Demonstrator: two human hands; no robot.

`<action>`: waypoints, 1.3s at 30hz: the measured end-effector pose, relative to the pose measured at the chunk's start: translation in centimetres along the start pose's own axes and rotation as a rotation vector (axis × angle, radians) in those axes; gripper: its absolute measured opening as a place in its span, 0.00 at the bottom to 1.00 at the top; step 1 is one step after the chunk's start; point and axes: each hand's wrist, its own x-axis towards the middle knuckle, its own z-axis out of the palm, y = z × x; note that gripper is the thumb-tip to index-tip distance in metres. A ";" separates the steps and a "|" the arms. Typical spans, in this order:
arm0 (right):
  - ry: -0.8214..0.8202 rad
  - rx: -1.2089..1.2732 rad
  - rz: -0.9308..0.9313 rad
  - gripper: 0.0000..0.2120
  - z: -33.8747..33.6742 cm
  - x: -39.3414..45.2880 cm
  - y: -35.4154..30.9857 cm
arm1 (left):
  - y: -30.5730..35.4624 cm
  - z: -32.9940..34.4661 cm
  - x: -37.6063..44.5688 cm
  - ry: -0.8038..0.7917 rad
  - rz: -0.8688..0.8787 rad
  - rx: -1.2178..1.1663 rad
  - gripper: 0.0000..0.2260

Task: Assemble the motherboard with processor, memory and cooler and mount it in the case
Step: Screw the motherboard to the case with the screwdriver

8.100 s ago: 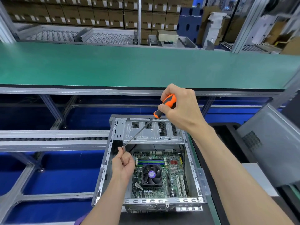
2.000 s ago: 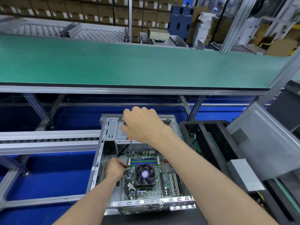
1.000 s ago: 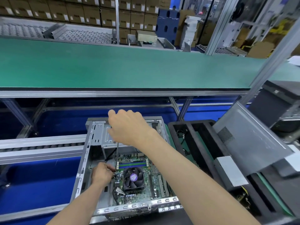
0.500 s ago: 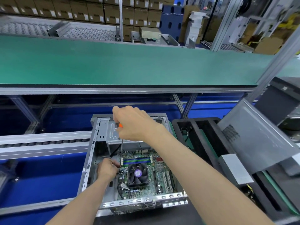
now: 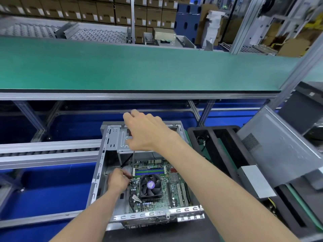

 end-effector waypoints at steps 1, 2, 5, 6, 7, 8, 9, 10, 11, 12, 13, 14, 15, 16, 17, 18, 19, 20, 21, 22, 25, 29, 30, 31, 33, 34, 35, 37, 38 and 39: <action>-0.035 0.075 -0.018 0.15 -0.2 -0.1 0.1 | 0.0 0.0 0.0 0.000 0.000 -0.002 0.11; -0.061 0.134 -0.030 0.15 -0.4 -0.1 0.1 | -0.1 0.0 0.1 0.002 0.001 0.001 0.11; -0.035 0.070 0.007 0.08 0.0 -0.1 -0.1 | 0.0 0.1 0.1 0.006 0.011 0.021 0.11; -0.003 0.009 0.038 0.08 0.1 0.0 -0.1 | 0.0 0.1 0.1 0.007 0.011 0.026 0.12; 0.019 -0.038 0.060 0.09 0.2 0.0 -0.1 | 0.0 0.1 0.1 0.009 0.009 0.029 0.12; 0.033 -0.053 0.064 0.11 0.2 0.0 0.0 | 0.0 0.0 0.1 0.011 0.007 0.029 0.12; 0.028 -0.041 0.053 0.12 0.2 0.0 0.0 | 0.0 0.0 0.1 0.009 0.007 0.029 0.12; 0.009 0.005 0.030 0.12 0.0 -0.1 0.0 | 0.0 0.0 0.1 0.007 0.010 0.028 0.12; -0.022 0.075 0.009 0.14 -0.2 -0.2 0.1 | 0.0 0.0 0.1 0.004 0.015 0.025 0.12; -0.050 0.135 -0.006 0.14 -0.3 -0.2 0.2 | -0.1 0.0 0.2 0.002 0.020 0.025 0.12; -0.062 0.155 -0.008 0.13 -0.3 -0.3 0.1 | -0.1 0.1 0.2 0.002 0.025 0.029 0.12; -0.052 0.129 0.003 0.11 -0.1 -0.2 0.0 | -0.1 0.1 0.2 0.004 0.027 0.036 0.12; -0.025 0.067 0.026 0.09 0.0 -0.2 -0.2 | -0.2 0.1 0.2 0.007 0.029 0.044 0.12; 0.009 -0.004 0.047 0.09 0.2 -0.1 -0.3 | -0.2 0.1 0.2 0.009 0.030 0.051 0.12; 0.027 -0.047 0.058 0.10 0.3 -0.1 -0.3 | -0.2 0.1 0.2 0.010 0.032 0.058 0.12; 0.030 -0.045 0.049 0.12 0.2 -0.1 -0.4 | -0.3 0.1 0.2 0.010 0.034 0.062 0.12; 0.013 -0.010 0.026 0.13 0.1 -0.2 -0.4 | -0.3 0.1 0.2 0.012 0.039 0.066 0.12; -0.013 0.054 -0.001 0.14 0.0 -0.2 -0.3 | -0.3 0.1 0.2 0.015 0.044 0.070 0.13; -0.041 0.112 -0.023 0.15 -0.2 -0.2 -0.2 | -0.2 0.0 0.2 0.017 0.050 0.071 0.13; -0.058 0.138 -0.032 0.15 -0.2 -0.2 -0.2 | -0.2 0.0 0.2 0.016 0.057 0.073 0.14; 0.009 0.023 0.037 0.08 0.4 -0.1 -0.4 | -0.2 0.0 0.2 0.016 0.069 0.076 0.15; -0.006 0.088 -0.002 0.13 0.1 -0.4 -0.1 | -0.3 0.0 0.2 0.003 0.068 0.086 0.14; -0.034 0.151 -0.024 0.14 -0.1 -0.4 0.1 | -0.3 -0.1 0.2 0.006 0.073 0.087 0.14; -0.049 0.175 -0.036 0.14 -0.1 -0.4 0.1 | -0.3 0.0 0.3 0.010 0.080 0.095 0.14; -0.014 0.095 -0.009 0.10 0.4 -0.3 -0.1 | -0.3 0.0 0.2 0.008 0.085 0.115 0.14; 0.018 0.021 0.017 0.09 0.6 -0.2 -0.2 | -0.3 0.0 0.3 0.005 0.083 0.121 0.14; 0.038 -0.029 0.032 0.10 0.7 -0.1 -0.2 | -0.3 0.0 0.3 0.004 0.079 0.128 0.14; 0.014 -0.001 0.014 0.12 0.4 0.0 -0.2 | -0.3 0.0 0.3 -0.001 0.071 0.131 0.14; -0.026 0.059 -0.011 0.13 0.1 0.0 -0.1 | -0.4 0.0 0.4 -0.004 0.069 0.124 0.14; -0.071 0.120 -0.034 0.15 -0.2 0.0 0.1 | -0.4 0.0 0.4 -0.007 0.068 0.116 0.13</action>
